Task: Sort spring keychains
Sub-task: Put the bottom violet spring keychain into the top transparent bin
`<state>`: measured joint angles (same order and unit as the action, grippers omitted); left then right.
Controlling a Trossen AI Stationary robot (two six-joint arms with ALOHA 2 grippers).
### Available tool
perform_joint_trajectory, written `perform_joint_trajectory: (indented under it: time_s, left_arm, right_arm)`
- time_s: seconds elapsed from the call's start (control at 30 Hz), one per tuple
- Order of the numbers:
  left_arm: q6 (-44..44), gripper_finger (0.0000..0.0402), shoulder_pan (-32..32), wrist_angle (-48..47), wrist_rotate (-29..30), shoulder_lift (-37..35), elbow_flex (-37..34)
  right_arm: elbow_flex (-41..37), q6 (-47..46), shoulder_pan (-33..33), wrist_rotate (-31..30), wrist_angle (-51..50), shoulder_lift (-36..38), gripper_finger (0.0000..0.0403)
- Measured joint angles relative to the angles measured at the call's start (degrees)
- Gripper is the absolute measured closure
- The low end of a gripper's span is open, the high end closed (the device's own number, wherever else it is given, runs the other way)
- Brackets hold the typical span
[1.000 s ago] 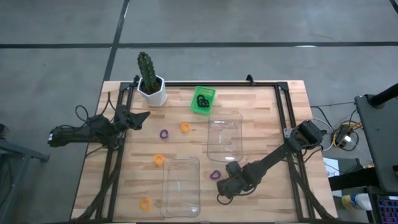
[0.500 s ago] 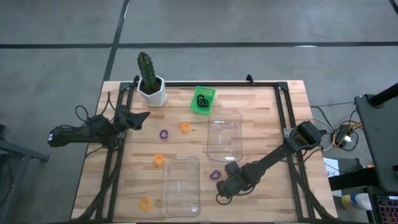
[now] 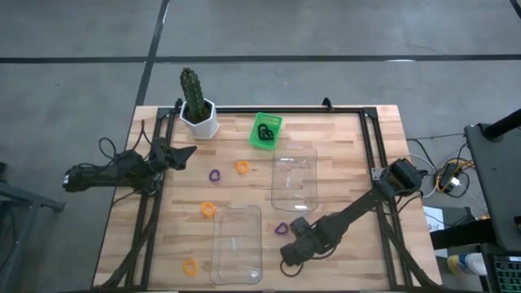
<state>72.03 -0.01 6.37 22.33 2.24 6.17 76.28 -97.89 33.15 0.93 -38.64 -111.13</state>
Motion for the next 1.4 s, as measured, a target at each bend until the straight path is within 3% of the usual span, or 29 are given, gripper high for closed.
perform_joint_trajectory:
  time_s: [0.53, 0.9, 1.1, 1.4]
  left_arm:
    - [0.0, 0.0401, -0.02, 0.02, 0.0, 0.0, 0.0]
    - [-0.11, 0.0401, -0.02, 0.02, 0.0, 0.0, 0.01]
    - [-0.04, 0.0401, -0.02, 0.01, 0.0, 0.0, 0.02]
    - [-0.02, 0.0401, -0.02, -0.02, 0.0, 0.0, 0.0]
  right_arm:
    - [18.6, 6.88, -2.15, -7.88, -22.58, 0.24, 0.0392]
    - [31.54, 15.72, -7.9, -17.93, -42.67, 0.37, 0.0392]
    - [33.96, 23.14, -14.07, -19.52, -47.03, 0.42, 0.0392]
    - [31.63, 35.38, -23.67, -20.25, -46.85, 0.44, 0.0391]
